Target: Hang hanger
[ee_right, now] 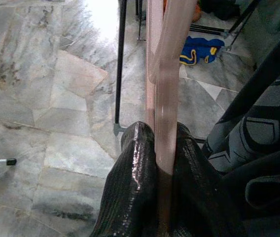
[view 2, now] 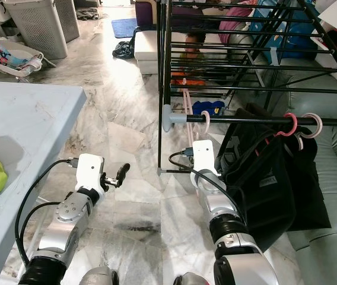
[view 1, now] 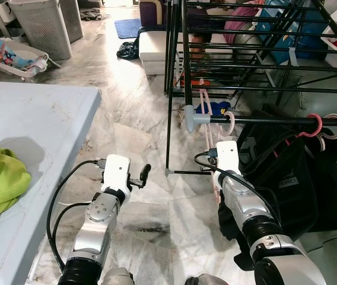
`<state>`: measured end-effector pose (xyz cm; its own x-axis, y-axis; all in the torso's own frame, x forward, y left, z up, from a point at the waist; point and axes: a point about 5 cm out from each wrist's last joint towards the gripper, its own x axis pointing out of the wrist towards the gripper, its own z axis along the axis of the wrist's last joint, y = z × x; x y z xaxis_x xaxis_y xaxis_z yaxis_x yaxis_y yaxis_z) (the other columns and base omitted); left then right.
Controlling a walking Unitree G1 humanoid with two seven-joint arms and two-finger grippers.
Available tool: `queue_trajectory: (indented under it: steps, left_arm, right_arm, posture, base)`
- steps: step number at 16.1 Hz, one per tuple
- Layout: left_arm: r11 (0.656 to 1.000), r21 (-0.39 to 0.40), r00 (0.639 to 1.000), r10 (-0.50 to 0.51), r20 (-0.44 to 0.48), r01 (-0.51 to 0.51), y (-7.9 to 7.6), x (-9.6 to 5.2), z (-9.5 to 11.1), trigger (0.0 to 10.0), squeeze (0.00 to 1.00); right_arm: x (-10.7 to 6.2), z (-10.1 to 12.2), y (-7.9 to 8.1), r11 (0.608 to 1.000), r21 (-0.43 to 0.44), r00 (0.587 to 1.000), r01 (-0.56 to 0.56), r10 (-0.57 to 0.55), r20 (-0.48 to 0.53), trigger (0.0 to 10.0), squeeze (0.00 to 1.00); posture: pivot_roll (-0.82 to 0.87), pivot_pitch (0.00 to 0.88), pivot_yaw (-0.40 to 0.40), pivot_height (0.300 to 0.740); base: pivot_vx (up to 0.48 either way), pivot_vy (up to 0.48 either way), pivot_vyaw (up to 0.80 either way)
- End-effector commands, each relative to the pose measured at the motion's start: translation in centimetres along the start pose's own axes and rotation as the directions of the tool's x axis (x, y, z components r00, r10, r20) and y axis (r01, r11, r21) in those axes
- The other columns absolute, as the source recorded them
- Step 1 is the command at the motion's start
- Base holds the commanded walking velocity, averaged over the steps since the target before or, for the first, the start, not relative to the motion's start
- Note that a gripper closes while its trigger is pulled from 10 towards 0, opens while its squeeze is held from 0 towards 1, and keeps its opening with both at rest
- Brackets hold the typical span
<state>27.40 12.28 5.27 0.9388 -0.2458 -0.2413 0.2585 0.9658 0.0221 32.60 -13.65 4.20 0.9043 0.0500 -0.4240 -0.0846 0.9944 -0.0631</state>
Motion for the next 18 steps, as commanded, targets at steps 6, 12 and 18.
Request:
queue_trajectory:
  steps: [6, 12, 18]
  left_arm:
    - [1.0, 0.023, 1.0, -0.012, -0.027, 0.013, -0.1, 0.2, -0.2, 10.0, 0.0]
    - [0.999, 0.031, 0.999, -0.022, -0.04, 0.024, -0.2, 0.3, -0.4, 10.0, 0.0]
    - [0.999, 0.031, 0.999, -0.021, -0.043, 0.022, -0.3, 0.3, -0.5, 10.0, 0.0]
  right_arm:
    - [0.0, -0.8, 0.0, 1.0, 0.022, 0.999, 0.021, -0.02, -0.033, 10.0, 0.0]
    - [-0.1, -1.8, -0.2, 0.993, 0.1, 0.994, 0.061, -0.051, -0.1, 10.0, 1.0]
    - [-0.1, -1.6, -0.3, 0.992, 0.103, 0.994, 0.067, -0.057, -0.09, 10.0, 1.0]
  posture:
    - [0.06, 0.0, -0.009, 0.74]
    - [0.06, 0.0, -0.001, 0.74]
    - [0.05, 0.0, -0.001, 0.74]
  base:
    - [0.0, 0.0, 0.0]
    - [0.0, 0.0, 0.0]
    - [0.0, 0.0, 0.0]
